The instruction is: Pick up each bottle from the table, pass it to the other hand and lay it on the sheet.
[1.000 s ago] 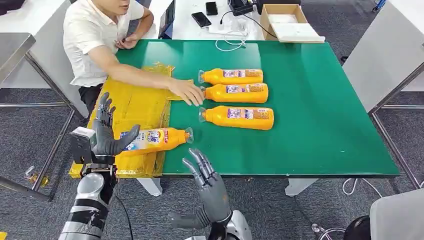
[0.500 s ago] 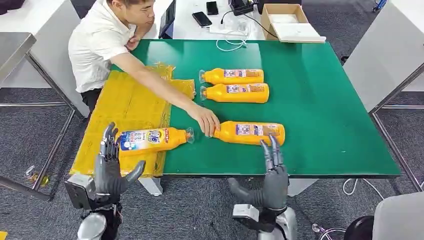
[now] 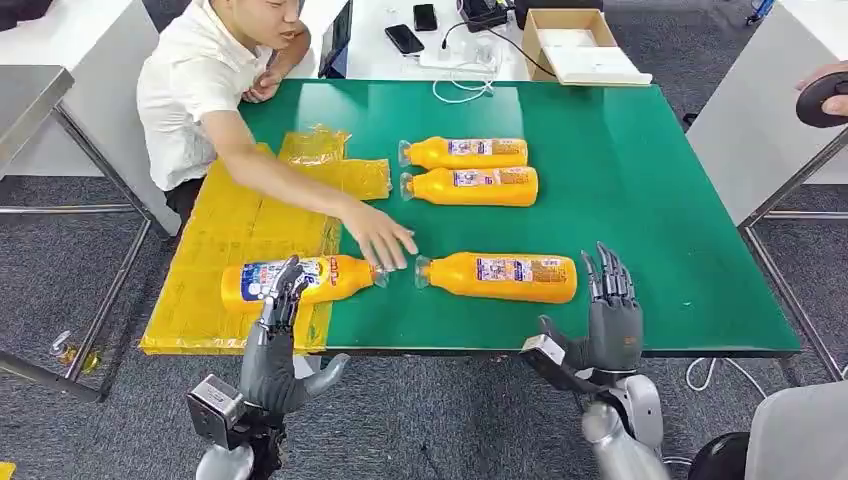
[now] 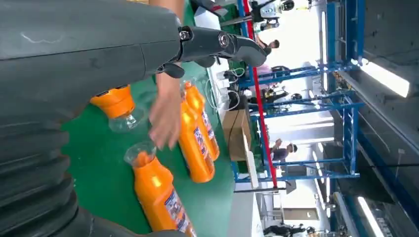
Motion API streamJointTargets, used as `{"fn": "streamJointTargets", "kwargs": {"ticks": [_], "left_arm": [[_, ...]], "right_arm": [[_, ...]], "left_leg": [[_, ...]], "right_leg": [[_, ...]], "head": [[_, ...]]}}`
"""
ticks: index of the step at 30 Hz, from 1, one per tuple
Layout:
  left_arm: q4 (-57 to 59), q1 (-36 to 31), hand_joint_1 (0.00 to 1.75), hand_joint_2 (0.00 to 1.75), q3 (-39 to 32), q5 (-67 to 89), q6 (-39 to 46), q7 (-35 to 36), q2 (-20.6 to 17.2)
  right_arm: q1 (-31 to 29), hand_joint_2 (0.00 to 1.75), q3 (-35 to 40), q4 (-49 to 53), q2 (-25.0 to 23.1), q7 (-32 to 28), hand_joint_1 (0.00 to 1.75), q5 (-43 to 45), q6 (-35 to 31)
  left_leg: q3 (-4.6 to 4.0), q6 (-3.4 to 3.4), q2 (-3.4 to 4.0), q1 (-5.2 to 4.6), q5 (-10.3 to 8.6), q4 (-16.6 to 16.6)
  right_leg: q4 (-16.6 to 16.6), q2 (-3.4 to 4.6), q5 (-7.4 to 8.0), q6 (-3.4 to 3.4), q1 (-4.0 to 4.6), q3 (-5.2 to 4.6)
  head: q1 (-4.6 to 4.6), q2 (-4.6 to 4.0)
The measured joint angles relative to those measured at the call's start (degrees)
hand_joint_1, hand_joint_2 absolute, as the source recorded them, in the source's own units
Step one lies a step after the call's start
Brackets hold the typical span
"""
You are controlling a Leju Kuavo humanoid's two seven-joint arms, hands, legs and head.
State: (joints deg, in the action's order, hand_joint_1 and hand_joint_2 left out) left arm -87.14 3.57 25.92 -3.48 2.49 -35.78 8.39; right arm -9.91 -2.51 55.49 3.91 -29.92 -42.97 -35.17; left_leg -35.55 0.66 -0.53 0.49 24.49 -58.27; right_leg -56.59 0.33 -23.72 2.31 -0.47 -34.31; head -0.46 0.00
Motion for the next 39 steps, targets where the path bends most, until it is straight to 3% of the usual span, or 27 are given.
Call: {"fn": "streamJointTargets", "kwargs": {"ticks": [13, 24, 25, 39], "left_arm": [[3.13, -4.09, 0.0, 1.75, 3.45, 0.02, -1.38, -0.07, 1.05], [5.75, -6.89, 0.0, 1.75, 5.64, -0.15, -1.86, 0.02, 1.73], [5.79, -6.94, 0.0, 1.75, 5.73, -0.15, -1.86, 0.02, 1.73], [7.1, -8.58, 0.0, 1.75, 6.8, -0.59, -2.76, 1.03, 1.73]], "right_arm": [[-14.33, 0.0, 1.77, -21.77, 1.62, 9.16, 0.0, -9.62, 0.79], [-20.15, 0.0, 5.05, -30.7, 0.42, 13.4, 0.0, -12.62, 2.95], [-20.28, 1.75, 5.16, -31.01, 0.35, 13.42, 0.0, -12.64, 2.97], [-21.91, 1.75, 8.57, -35.05, -0.81, 22.84, 0.0, -18.04, 12.94]], "left_leg": [[-0.02, 0.01, 0.01, 0.0, -0.01, 0.0], [-0.03, 0.01, -0.02, 0.01, -0.02, -0.01], [-0.04, 0.01, -0.02, 0.01, -0.02, -0.01], [-0.02, 0.02, -0.02, 0.01, -0.02, -0.01]], "right_leg": [[-0.01, 0.01, 0.0, 0.0, 0.0, 0.0], [-0.02, 0.0, 0.0, 0.0, 0.01, -0.01], [-0.02, 0.0, 0.0, 0.0, 0.01, -0.01], [-0.02, 0.0, 0.0, 0.0, 0.01, 0.0]], "head": [[-0.02, 0.0], [-0.02, 0.0], [-0.02, 0.0], [-0.02, 0.0]]}}
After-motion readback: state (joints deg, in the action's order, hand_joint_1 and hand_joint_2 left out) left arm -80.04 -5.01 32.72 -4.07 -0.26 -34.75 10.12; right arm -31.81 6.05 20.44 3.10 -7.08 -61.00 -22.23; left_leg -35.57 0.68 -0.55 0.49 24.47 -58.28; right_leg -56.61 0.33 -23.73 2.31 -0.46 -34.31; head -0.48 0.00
